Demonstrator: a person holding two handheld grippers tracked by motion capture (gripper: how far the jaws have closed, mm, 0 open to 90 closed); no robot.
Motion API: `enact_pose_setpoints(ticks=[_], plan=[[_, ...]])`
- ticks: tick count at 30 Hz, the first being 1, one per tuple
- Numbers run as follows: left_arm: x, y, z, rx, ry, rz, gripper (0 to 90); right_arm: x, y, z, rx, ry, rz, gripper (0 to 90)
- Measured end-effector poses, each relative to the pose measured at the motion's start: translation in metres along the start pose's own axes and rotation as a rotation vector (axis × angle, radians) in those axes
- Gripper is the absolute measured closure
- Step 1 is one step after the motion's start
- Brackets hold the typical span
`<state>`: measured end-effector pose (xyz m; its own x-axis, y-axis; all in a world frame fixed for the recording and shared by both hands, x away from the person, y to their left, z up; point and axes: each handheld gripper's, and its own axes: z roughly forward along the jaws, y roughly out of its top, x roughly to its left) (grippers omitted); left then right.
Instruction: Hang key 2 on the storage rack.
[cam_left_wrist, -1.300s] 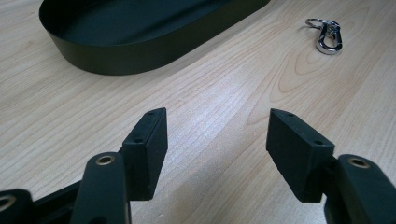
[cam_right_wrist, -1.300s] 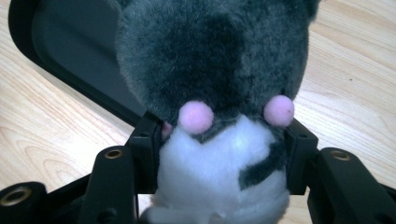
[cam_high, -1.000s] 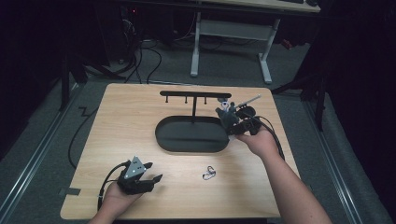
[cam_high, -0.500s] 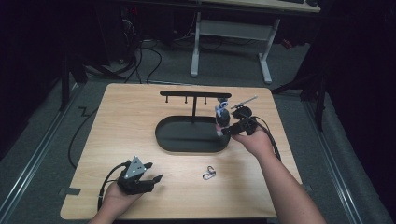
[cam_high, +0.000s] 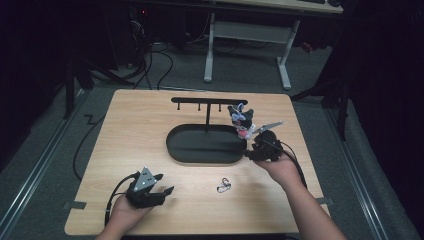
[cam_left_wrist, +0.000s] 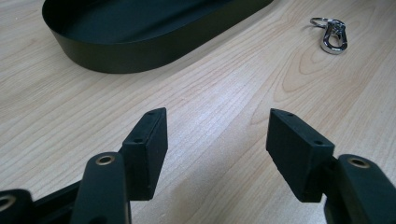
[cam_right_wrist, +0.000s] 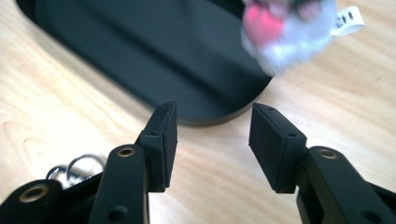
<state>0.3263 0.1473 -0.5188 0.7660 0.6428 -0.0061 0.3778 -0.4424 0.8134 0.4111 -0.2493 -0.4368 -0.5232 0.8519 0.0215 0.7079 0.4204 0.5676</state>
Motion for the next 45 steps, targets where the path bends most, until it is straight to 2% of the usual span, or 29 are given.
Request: enact_pose_setpoints(ticks=[1,2,4,5,6,9,10,11,14,16,17,18,20,21,22,23,25,29,36,37,38,39,40,41,42,43,44,45], plan=[[0.000,0.000,0.000,0.000,0.000,0.000,39.5,0.000,0.000,0.000,0.000,0.000,0.000,52.5],[-0.001,0.000,0.000,0.001,-0.001,0.002,39.5,0.002,-0.012,0.000,-0.016,0.015,0.012,53.1],[-0.002,0.001,0.000,0.001,-0.001,0.002,39.5,0.003,-0.025,0.000,-0.050,0.033,0.019,53.7],[-0.002,0.001,0.000,-0.002,-0.001,0.000,39.5,0.003,-0.025,0.000,-0.050,0.033,0.019,53.7],[-0.003,0.001,0.000,-0.002,-0.001,0.001,39.6,0.004,-0.039,0.001,-0.075,0.058,0.045,53.4],[-0.004,0.002,0.000,-0.009,-0.004,0.005,39.7,0.005,-0.059,0.004,-0.110,0.061,0.052,52.3],[-0.004,0.002,0.000,-0.009,-0.004,0.005,39.7,0.005,-0.059,0.004,-0.110,0.061,0.052,52.3],[-0.004,0.003,0.000,-0.012,-0.008,0.008,39.8,0.006,-0.073,0.008,-0.132,0.073,0.075,52.9],[-0.005,0.003,0.001,-0.012,-0.009,0.009,39.9,0.009,-0.084,0.010,-0.156,0.067,0.062,53.8],[-0.007,0.003,0.001,-0.012,-0.010,0.004,40.1,0.016,-0.103,0.012,-0.194,0.052,0.050,52.9],[-0.007,0.003,0.001,-0.012,-0.010,0.004,40.4,0.016,-0.103,0.012,-0.194,0.052,0.050,52.9],[-0.008,0.003,0.002,-0.014,-0.013,0.002,40.4,0.020,-0.118,0.012,-0.227,0.038,0.050,54.0],[-0.009,0.004,0.002,-0.017,-0.017,0.003,40.4,0.022,-0.120,0.011,-0.216,0.034,0.043,54.0],[-0.011,0.005,0.003,-0.015,-0.016,0.015,40.3,0.025,-0.128,0.007,-0.231,-0.005,0.026,54.7],[-0.011,0.005,0.003,-0.015,-0.016,0.015,40.2,0.025,-0.128,0.007,-0.231,-0.005,0.026,54.7],[-0.012,0.005,0.004,-0.005,-0.018,0.022,40.2,0.022,-0.131,0.008,-0.223,0.029,0.073,52.6],[-0.012,0.004,0.006,0.000,-0.020,0.022,40.1,0.021,-0.130,0.008,-0.228,0.043,0.083,52.7],[-0.012,0.003,0.006,0.006,-0.020,0.029,40.1,0.023,-0.127,0.011,-0.228,0.041,0.076,52.0],[-0.010,0.003,0.006,0.005,-0.019,0.031,40.0,0.034,-0.124,0.012,-0.234,0.048,0.044,52.2],[-0.010,0.003,0.006,0.009,-0.015,0.035,40.0,0.042,-0.121,0.012,-0.244,0.069,0.017,59.3],[-0.010,0.003,0.006,0.009,-0.015,0.035,40.1,0.042,-0.121,0.012,-0.244,0.069,0.017,59.3],[-0.010,0.003,0.006,0.010,-0.012,0.035,40.0,0.045,-0.120,0.012,-0.246,0.079,0.003,66.0],[-0.009,0.002,0.005,0.011,-0.009,0.032,40.1,0.056,-0.115,0.013,-0.250,0.092,-0.028,79.8],[-0.009,0.002,0.005,0.011,-0.009,0.032,40.1,0.059,-0.113,0.014,-0.250,0.101,-0.042,84.7],[-0.009,0.000,0.003,0.011,-0.002,0.027,40.1,0.066,-0.110,0.015,-0.251,0.115,-0.063,88.7],[-0.009,0.000,0.003,0.011,-0.002,0.027,40.1,0.066,-0.110,0.015,-0.251,0.115,-0.063,88.7],[-0.008,-0.002,0.001,0.007,0.003,0.021,40.2,0.078,-0.104,0.018,-0.256,0.149,-0.088,90.0],[-0.007,-0.004,-0.003,0.003,0.014,0.012,40.2,0.081,-0.102,0.020,-0.256,0.158,-0.102,90.0]])
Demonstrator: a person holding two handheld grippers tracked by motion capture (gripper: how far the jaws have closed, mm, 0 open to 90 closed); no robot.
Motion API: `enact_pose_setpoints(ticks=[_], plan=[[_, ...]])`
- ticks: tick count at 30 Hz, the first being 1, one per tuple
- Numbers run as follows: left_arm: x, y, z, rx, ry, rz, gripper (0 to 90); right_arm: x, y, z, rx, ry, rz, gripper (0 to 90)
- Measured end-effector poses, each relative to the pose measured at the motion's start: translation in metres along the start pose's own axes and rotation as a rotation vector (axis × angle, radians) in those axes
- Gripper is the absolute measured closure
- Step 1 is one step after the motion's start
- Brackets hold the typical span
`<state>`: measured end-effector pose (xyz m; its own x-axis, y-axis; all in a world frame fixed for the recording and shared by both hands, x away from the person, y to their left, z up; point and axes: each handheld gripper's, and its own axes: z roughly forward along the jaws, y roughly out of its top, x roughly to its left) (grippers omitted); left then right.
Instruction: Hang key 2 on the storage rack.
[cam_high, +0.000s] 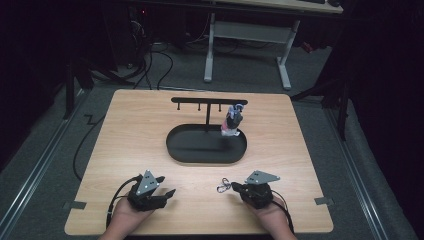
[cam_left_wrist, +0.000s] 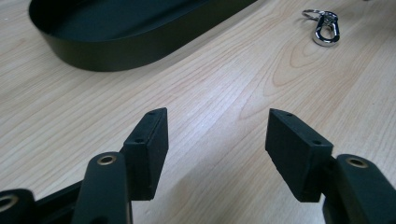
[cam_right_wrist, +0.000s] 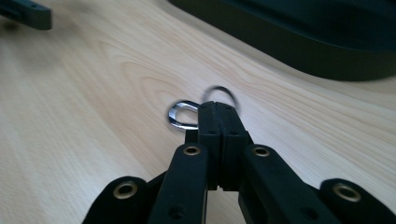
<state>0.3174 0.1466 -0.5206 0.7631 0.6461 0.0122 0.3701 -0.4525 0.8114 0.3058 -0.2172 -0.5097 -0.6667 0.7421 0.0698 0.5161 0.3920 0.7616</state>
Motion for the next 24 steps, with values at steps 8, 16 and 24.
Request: enact_pose_setpoints(ticks=[8,16,24], plan=[[0.003,-0.011,-0.017,-0.006,0.039,-0.037,40.0,0.009,0.010,0.024,0.043,0.031,-0.053,89.4],[0.005,-0.018,-0.026,-0.006,0.065,-0.053,39.7,0.009,0.013,0.037,0.071,0.045,-0.073,87.6],[0.000,-0.009,-0.021,-0.028,0.036,-0.035,39.4,0.008,0.008,0.034,0.088,0.035,-0.083,86.3]])
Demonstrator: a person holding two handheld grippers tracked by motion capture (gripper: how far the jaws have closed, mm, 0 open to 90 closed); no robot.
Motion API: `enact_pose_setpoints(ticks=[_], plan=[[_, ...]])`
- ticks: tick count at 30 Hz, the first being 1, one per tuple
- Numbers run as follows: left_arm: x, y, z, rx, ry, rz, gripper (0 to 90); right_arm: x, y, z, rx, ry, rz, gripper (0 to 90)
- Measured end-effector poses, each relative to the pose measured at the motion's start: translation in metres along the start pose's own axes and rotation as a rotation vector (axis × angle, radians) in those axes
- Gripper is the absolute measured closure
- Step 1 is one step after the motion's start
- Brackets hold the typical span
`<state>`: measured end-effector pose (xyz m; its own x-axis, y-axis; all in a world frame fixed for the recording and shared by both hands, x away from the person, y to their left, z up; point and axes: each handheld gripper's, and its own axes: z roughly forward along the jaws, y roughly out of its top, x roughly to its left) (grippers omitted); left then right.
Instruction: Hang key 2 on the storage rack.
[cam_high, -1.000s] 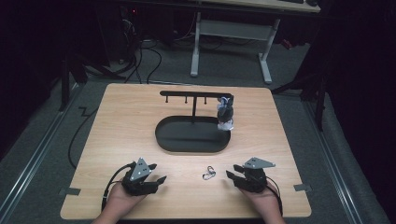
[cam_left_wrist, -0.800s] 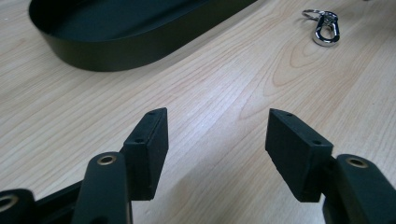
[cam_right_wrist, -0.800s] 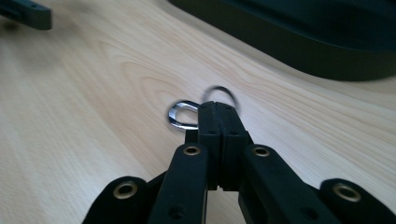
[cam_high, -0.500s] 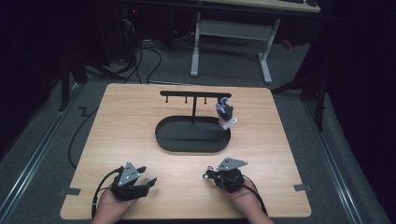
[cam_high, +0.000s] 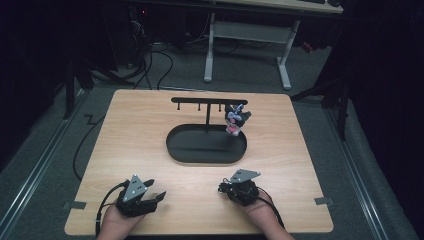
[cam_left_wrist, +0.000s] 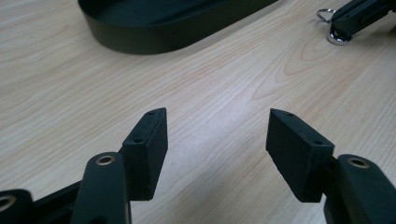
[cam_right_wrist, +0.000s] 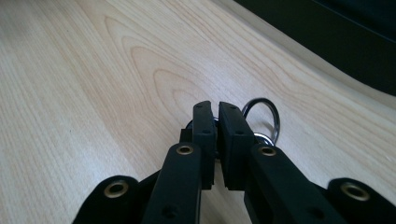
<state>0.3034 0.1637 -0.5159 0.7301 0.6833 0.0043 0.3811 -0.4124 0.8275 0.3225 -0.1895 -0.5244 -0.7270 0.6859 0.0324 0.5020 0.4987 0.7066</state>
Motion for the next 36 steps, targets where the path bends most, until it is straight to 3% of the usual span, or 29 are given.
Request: enact_pose_setpoints(ticks=[15,28,31,36], plan=[[-0.013,0.022,0.029,-0.004,-0.085,0.073,39.3,-0.006,-0.032,-0.034,0.001,-0.045,0.046,83.9],[-0.014,0.025,0.036,0.004,-0.093,0.088,39.3,-0.016,-0.054,-0.070,-0.053,-0.116,0.129,83.7],[-0.013,0.025,0.035,0.006,-0.091,0.087,39.3,-0.015,-0.055,-0.072,-0.046,-0.112,0.137,85.2],[-0.014,0.023,0.037,0.015,-0.092,0.089,39.3,-0.004,-0.046,-0.062,-0.057,-0.079,0.106,85.0]])
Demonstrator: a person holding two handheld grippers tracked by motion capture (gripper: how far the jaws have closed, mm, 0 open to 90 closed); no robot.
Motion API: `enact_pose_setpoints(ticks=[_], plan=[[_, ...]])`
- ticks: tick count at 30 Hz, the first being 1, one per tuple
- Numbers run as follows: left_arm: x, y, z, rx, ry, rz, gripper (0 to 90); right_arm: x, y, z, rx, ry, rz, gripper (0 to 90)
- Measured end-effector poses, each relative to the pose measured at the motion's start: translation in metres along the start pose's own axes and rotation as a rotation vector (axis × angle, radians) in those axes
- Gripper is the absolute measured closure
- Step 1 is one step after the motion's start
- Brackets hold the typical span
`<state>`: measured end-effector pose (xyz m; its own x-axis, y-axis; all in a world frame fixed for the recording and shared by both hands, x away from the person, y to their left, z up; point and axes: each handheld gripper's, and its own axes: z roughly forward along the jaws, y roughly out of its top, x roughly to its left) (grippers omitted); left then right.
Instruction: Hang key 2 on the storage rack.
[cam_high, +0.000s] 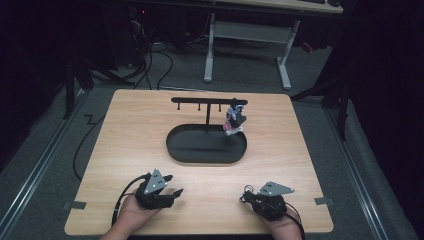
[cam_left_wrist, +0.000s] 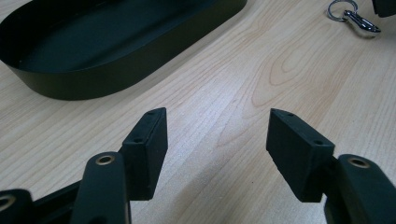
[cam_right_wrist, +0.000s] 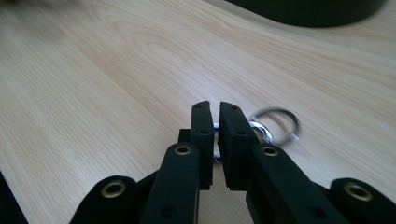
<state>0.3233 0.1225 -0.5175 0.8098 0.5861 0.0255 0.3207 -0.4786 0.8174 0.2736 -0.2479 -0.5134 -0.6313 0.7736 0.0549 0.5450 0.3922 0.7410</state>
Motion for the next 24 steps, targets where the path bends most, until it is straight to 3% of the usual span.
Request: enact_pose_setpoints(ticks=[4,6,13,24], plan=[[-0.001,-0.001,0.001,0.007,0.001,0.003,39.3,0.011,0.009,0.014,0.029,0.012,-0.054,84.5],[-0.002,-0.002,-0.001,0.009,0.003,0.006,39.3,0.010,0.010,0.020,0.047,0.015,-0.061,84.4],[0.000,-0.003,-0.003,0.003,0.007,-0.004,39.4,0.003,0.001,0.014,0.067,0.022,-0.038,84.2],[0.001,-0.002,-0.004,0.002,0.007,-0.003,39.4,-0.026,-0.013,-0.003,0.076,-0.042,0.038,83.4]])
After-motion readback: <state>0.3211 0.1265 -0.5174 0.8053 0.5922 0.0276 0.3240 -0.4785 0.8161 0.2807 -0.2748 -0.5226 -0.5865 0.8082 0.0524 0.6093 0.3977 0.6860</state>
